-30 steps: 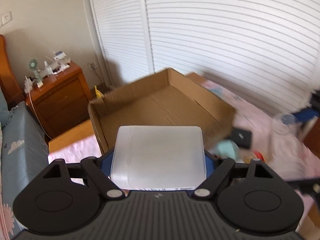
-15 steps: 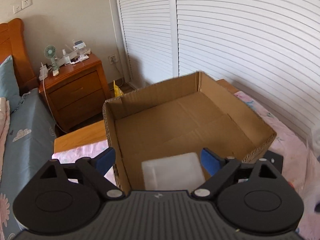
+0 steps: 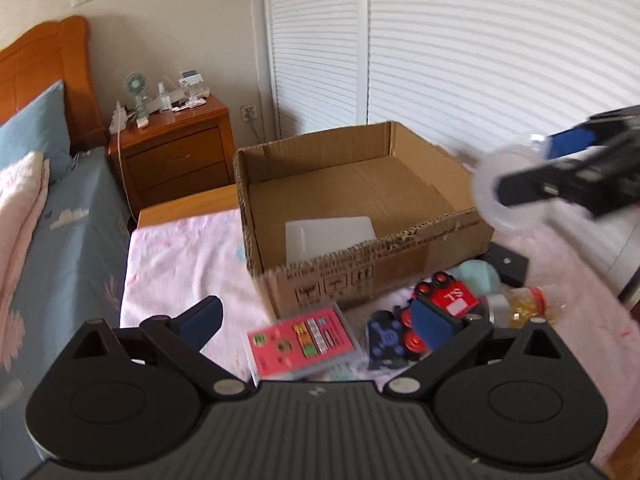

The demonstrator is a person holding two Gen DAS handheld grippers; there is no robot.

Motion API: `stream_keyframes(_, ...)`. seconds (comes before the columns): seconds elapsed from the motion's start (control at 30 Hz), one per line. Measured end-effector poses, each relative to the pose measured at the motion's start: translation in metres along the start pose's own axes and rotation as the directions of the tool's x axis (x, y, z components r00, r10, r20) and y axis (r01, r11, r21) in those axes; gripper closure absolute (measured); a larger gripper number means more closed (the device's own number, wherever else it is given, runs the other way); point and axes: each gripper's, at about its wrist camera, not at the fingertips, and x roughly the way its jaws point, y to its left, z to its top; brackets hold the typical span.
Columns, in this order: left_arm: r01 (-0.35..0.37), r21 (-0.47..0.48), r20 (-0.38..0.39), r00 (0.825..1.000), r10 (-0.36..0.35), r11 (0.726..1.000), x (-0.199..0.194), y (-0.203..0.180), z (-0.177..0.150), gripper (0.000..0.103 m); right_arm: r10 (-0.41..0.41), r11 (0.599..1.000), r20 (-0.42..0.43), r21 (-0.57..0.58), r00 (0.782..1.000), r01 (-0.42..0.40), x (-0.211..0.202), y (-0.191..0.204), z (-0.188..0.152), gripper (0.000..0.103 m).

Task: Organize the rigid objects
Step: 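Lower the white box into the cardboard box with the left tool while the right drops the jar in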

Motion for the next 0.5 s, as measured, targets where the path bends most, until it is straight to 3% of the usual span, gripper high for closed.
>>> stream_keyframes(0.3, -0.061, -0.109, 0.062, 0.996, 0.068, 0.992, -0.014, 0.018, -0.018, 0.001, -0.053, 0.998, -0.032, 0.021, 0.998, 0.054, 0.038, -0.001, 0.035, 0.009)
stream_keyframes(0.5, -0.154, -0.050, 0.076, 0.985, 0.158, 0.987, -0.016, 0.015, -0.030, 0.001, -0.091, 0.996, -0.053, 0.016, 0.994, 0.092, 0.074, -0.008, 0.063, 0.009)
